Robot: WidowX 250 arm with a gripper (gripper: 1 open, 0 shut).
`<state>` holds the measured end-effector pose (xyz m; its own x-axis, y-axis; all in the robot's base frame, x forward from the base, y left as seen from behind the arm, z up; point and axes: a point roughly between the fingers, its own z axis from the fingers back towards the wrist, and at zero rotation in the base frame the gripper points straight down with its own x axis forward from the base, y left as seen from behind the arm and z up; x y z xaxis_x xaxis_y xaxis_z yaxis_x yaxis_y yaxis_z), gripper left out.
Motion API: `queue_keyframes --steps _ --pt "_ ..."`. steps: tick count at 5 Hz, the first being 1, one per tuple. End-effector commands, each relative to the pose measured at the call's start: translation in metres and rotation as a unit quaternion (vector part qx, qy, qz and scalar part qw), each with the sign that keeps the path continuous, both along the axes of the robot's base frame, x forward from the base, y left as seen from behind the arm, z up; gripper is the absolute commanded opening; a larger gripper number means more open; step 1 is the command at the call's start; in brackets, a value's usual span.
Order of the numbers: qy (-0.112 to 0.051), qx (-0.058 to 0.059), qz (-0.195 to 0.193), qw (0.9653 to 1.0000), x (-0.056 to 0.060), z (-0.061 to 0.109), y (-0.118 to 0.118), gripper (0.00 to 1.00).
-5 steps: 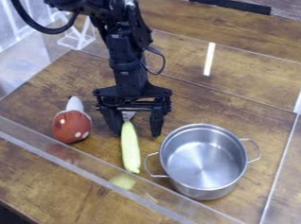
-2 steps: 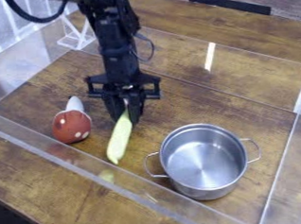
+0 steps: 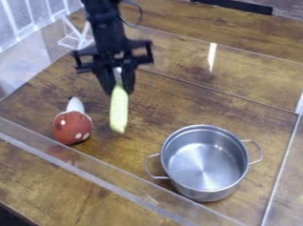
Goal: Move the green spoon to the left
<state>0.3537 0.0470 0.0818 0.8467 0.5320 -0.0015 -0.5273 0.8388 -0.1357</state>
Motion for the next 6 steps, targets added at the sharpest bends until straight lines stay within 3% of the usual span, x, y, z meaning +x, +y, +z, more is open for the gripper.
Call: queue_keyframes --steps 1,2,4,6 --pt "-0.063 0.002 -0.004 0.998 0.008 0.049 0.019 0.0" --pt "-0.067 0.002 -0.018 0.9976 0.006 0.05 0.031 0.0" --pt "-0.069 0.007 -0.012 0.9975 0.001 0.046 0.057 0.0" --pt "-0.07 0.012 0.002 0.9975 0.0 0.026 0.08 0.0"
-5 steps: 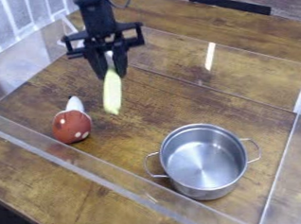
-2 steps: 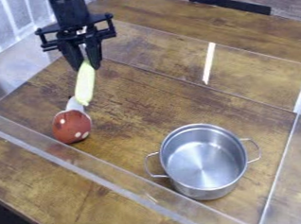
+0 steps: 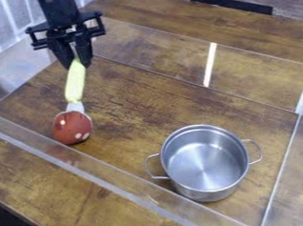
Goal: Move the green spoon to the left
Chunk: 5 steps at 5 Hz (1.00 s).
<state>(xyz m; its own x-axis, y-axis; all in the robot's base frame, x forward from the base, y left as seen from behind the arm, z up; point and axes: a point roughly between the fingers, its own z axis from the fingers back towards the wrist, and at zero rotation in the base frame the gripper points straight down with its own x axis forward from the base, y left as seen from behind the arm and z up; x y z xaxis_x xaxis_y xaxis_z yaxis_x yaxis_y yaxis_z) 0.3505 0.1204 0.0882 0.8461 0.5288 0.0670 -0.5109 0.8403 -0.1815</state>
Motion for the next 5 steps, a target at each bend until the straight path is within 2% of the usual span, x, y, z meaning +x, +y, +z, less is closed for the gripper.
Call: queue_keyframes --steps 1,2,3,5 --pt "-0.027 0.014 0.02 0.9993 0.001 0.002 0.022 0.0" --pt "-0.023 0.017 0.0 0.9996 0.005 -0.013 0.018 0.0" --pt "-0.023 0.012 -0.011 0.9996 0.011 -0.021 0.011 0.0" --pt "-0.028 -0.003 -0.004 0.9996 0.031 -0.013 0.001 0.0"
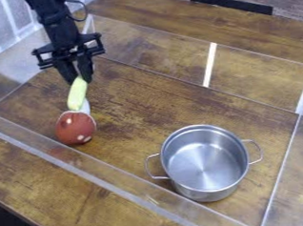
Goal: Move the green spoon to the left
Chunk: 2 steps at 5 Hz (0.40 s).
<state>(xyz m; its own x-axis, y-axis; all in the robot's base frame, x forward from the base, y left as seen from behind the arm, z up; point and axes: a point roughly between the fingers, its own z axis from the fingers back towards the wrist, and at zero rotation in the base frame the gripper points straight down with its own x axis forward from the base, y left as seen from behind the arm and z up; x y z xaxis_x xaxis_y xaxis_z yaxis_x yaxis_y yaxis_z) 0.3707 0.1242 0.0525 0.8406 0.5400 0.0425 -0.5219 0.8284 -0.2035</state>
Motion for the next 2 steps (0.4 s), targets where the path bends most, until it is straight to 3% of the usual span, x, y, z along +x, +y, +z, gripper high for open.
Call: queue_keyframes --steps 1,2 --pt "-0.031 0.01 0.0 0.9995 0.015 0.008 0.006 0.0" --pt "-0.031 0.007 0.009 0.9994 0.018 -0.004 0.017 0.0"
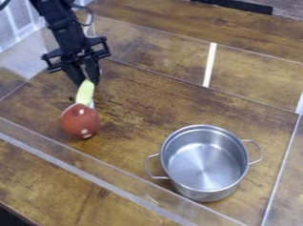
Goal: Move the green spoon to the left
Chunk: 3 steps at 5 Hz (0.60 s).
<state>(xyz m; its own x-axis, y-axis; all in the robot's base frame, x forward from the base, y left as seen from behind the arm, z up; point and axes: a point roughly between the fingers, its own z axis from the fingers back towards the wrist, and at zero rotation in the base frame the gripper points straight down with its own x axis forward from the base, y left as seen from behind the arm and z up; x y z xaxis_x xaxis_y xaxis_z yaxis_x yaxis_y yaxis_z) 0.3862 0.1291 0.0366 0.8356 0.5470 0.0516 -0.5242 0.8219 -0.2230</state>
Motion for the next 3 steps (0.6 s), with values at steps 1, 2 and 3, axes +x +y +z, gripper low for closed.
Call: queue_keyframes --steps 1,2,3 --pt "-0.02 0.009 -0.009 0.9997 0.003 0.005 0.021 0.0" --pt "-0.017 0.005 -0.026 0.9995 0.003 -0.002 0.03 0.0" --pt "-0.01 0.018 -0.02 0.9996 0.002 0.009 0.033 0.0"
